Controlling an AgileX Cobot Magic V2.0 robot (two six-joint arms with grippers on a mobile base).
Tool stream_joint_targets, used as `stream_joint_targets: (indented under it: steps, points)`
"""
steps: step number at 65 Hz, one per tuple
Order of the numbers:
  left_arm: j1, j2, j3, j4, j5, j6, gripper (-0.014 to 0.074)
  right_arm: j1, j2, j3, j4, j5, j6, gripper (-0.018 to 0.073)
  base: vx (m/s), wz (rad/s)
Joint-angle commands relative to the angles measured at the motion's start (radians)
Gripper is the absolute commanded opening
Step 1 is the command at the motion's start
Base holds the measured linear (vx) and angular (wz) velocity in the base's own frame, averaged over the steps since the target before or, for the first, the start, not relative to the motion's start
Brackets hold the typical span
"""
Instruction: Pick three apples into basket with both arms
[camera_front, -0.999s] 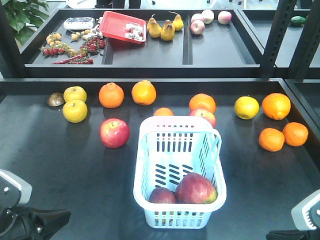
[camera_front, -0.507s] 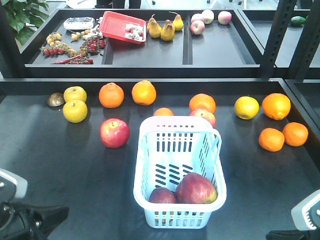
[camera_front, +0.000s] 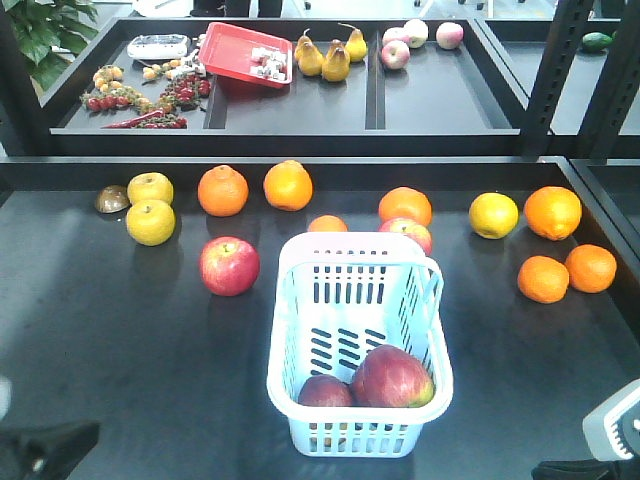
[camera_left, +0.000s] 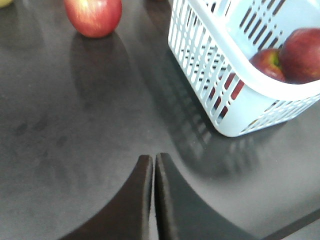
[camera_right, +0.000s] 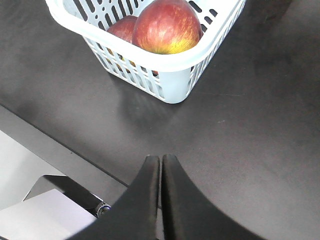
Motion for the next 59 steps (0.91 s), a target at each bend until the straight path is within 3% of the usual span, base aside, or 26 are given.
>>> stream_joint_targets:
  steps: [1,13,18,28,37,53,59]
  points:
    - [0.000,-0.081,0.057,0.010,-0.136,-0.028,-0.0007,0.000,0.000,-0.026,0.008,-0.040,-0.005,-0.0004,0.00,0.00]
    - [0.000,-0.247,0.226,0.010,-0.273,-0.028,-0.0007,0.000,0.000,-0.026,0.008,-0.040,-0.005,-0.0004,0.00,0.00]
    - [0.000,-0.316,0.216,0.011,-0.193,-0.017,-0.0007,0.000,0.000,-0.026,0.008,-0.041,-0.005,-0.0003,0.00,0.00]
    - [0.016,-0.437,0.224,0.015,-0.177,0.145,-0.0007,0.000,0.000,-0.026,0.008,-0.041,-0.005,-0.0003,0.00,0.00]
    - [0.089,-0.556,0.224,0.010,-0.179,0.291,-0.0007,0.000,0.000,-0.026,0.008,-0.041,-0.005,-0.0003,0.00,0.00]
    - [0.260,-0.771,0.224,0.020,-0.160,0.283,-0.0007,0.000,0.000,-0.026,0.008,-0.041,-0.008,-0.0003,0.00,0.00]
    - [0.323,-0.793,0.224,0.047,-0.163,0.233,-0.0007,0.000,0.000,-0.026,0.008,-0.041,-0.008,-0.0003,0.00,0.00]
